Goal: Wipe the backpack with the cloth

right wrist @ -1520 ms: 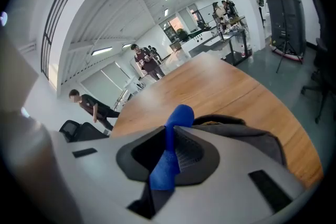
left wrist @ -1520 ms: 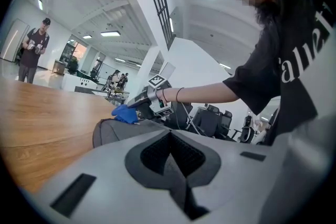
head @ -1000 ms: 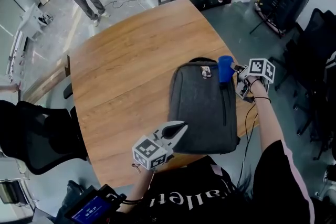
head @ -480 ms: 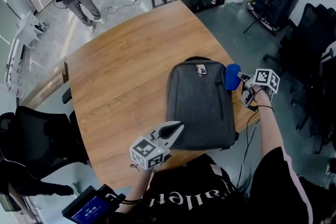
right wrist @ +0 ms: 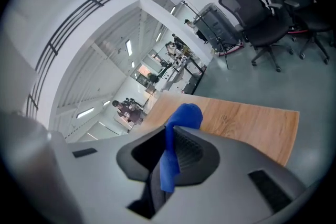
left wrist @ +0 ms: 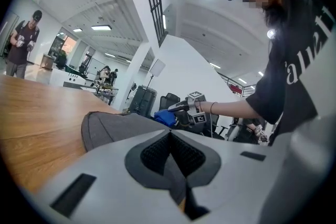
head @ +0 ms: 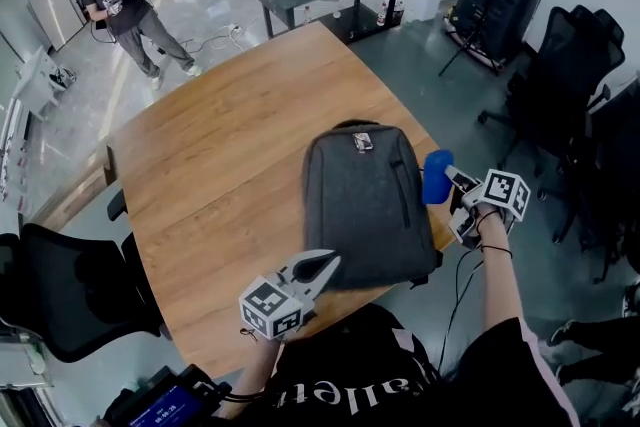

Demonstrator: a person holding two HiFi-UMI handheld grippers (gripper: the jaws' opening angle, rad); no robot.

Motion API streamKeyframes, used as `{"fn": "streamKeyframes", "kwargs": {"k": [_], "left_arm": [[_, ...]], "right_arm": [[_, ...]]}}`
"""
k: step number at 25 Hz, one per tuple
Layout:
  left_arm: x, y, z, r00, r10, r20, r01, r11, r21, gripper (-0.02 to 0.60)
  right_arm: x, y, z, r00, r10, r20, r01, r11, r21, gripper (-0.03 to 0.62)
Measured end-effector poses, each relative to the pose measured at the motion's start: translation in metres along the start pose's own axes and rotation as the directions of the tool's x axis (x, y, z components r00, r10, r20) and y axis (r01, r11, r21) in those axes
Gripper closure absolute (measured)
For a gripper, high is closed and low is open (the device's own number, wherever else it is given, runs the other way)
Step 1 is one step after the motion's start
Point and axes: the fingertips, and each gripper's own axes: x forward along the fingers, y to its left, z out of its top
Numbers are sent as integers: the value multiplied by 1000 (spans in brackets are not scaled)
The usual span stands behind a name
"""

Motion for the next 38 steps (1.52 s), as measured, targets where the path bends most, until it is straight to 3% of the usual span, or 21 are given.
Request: {"fn": "streamKeyframes", "kwargs": {"k": [2,7,11,14,20,28,38], "left_arm": [[-2,-3,-5,1000,-16,-3,16,1000,8,581],[-3,-19,-15,997,-69,-23,69,997,17,581],[-9,-30,-34,993,-110,-45,111,994,2,581],[-12,-41,-41,987,-148,-58,148,989,-5,581],[-10,-67,-51,970,-220,-98,220,975,-11,581],[-4,-94,-55,967,-232,-104,232,973,-11,581],[-7,-173,-80,980,-180,-89,180,984,-8,581]], "right_arm": [[-20,7,-12,1000,7,27,-7,1000,-21,539],[-62,39,-56,991,110,77,-110,994,-9,539],[-97,56,-103,989,101,109,-98,995,-34,539],[-120,65,-143,993,50,105,-43,997,-65,539],[-154,75,-191,990,5,142,13,992,-126,539],[-175,80,-227,994,-9,113,25,989,-144,538],[-244,57,-269,997,-4,78,19,982,-188,539]]}}
